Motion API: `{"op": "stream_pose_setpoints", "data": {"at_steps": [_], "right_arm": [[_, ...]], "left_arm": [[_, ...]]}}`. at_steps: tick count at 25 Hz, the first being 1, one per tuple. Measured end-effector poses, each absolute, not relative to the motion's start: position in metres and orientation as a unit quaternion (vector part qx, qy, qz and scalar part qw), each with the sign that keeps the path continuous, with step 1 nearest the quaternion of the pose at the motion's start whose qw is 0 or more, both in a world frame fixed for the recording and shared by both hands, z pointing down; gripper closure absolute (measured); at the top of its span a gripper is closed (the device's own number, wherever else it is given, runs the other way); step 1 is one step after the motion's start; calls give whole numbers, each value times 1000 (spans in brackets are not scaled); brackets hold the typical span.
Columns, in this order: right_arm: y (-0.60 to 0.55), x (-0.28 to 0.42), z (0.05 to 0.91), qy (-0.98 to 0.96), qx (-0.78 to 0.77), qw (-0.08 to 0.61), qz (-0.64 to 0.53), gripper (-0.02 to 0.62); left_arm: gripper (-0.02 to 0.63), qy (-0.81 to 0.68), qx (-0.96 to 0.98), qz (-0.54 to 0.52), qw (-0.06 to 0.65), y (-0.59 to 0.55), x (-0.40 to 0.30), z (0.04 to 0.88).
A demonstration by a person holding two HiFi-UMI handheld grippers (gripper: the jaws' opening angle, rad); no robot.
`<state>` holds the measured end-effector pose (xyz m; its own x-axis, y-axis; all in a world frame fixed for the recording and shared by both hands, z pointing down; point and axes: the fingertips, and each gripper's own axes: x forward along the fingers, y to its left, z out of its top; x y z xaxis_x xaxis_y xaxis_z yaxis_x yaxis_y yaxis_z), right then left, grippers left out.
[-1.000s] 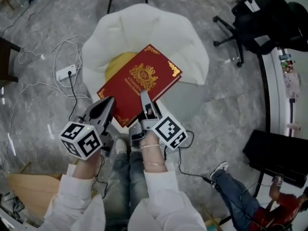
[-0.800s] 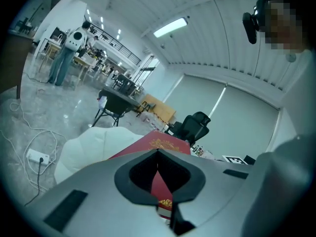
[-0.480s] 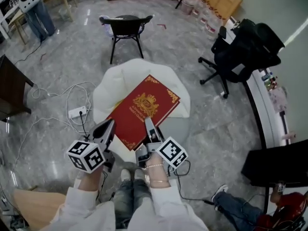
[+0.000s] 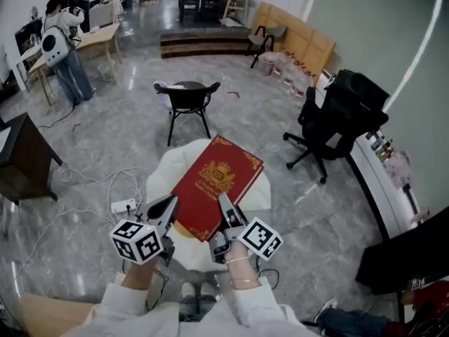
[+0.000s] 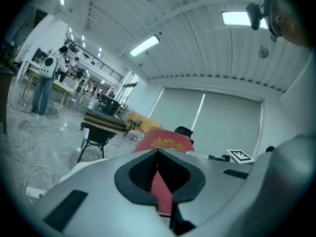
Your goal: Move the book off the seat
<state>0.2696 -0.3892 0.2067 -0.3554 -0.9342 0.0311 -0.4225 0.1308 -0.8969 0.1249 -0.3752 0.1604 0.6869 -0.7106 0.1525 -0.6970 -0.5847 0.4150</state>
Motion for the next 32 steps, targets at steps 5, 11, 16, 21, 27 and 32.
{"op": "stream_pose_setpoints", "data": {"at_steps": [5,11,16,21,27,32], "right_arm": [[-373,258,173,719,-464,296,-425,342],[-362,242,138,756,-436,286,-396,342],[-354,221,129,772,-419,279,-388,342],[-353,210,129,781,-405,280,-385,344],[-354,189,128,782,-388,287,-394,344],[-354,164,124,787,-360,292,-407,344]], "left_arm": [[600,-391,899,-29,194,-353,124,134],[600,-397,902,-51,164,-338,126,106],[600,-407,895,-63,172,-332,111,103],[600,-416,892,-56,166,-326,100,103],[600,-427,888,-53,161,-320,83,104],[600,-447,878,-57,159,-310,60,102]]}}
